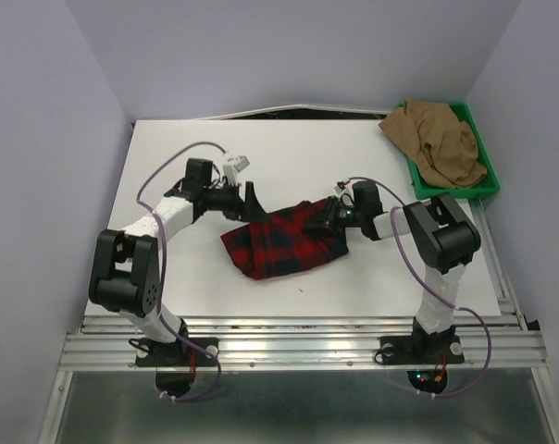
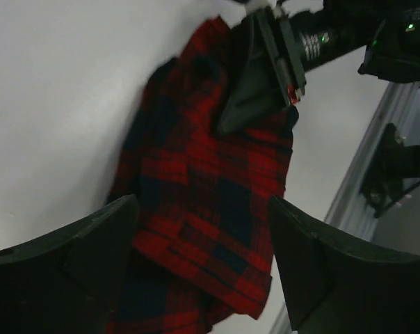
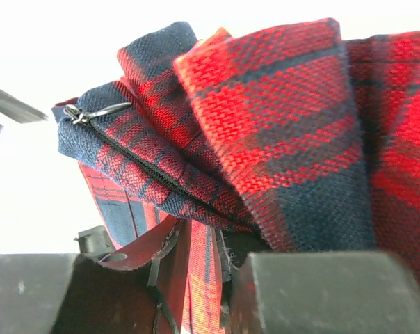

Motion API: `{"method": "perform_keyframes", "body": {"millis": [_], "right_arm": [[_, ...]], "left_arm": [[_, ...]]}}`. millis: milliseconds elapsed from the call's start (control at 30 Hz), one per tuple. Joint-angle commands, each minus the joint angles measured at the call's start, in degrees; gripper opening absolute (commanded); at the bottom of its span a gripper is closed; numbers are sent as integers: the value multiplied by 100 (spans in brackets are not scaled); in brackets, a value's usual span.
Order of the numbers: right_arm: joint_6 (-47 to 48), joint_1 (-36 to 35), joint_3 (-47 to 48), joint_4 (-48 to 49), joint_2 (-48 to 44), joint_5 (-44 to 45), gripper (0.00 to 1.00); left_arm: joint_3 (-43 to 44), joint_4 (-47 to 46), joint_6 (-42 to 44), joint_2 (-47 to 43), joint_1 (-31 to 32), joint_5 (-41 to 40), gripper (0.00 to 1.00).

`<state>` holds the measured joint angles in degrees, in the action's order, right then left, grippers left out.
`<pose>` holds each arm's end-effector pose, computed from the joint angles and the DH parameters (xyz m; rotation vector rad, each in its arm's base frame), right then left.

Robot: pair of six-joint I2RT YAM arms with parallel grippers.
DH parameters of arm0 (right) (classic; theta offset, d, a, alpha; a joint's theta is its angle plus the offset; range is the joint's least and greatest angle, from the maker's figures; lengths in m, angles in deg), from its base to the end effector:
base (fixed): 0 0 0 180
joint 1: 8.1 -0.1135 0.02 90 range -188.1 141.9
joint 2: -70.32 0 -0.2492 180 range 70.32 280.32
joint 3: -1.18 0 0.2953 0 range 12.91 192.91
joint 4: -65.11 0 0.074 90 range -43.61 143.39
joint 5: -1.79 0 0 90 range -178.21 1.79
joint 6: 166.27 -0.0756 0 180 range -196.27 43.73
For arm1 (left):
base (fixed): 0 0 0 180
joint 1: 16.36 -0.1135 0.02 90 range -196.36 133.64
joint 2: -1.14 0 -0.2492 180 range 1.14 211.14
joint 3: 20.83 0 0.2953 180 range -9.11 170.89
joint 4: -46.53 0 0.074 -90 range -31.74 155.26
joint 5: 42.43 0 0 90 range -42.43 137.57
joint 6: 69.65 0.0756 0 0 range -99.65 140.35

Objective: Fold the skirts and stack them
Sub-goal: Fold the skirt

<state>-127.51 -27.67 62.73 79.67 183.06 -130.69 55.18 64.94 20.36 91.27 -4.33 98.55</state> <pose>0.3650 0.1839 0.0358 0.2028 2.4244 1.4517 0.3882 -0.1428 0.2253 0.7332 1.9435 -1.0683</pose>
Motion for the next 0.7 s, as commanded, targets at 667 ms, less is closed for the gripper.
{"method": "perform_keyframes", "body": {"millis": [667], "right_arm": [[-755, 552, -412, 623, -402, -269, 46]], "left_arm": [[179, -422, -151, 1273, -430, -669, 76]]}}
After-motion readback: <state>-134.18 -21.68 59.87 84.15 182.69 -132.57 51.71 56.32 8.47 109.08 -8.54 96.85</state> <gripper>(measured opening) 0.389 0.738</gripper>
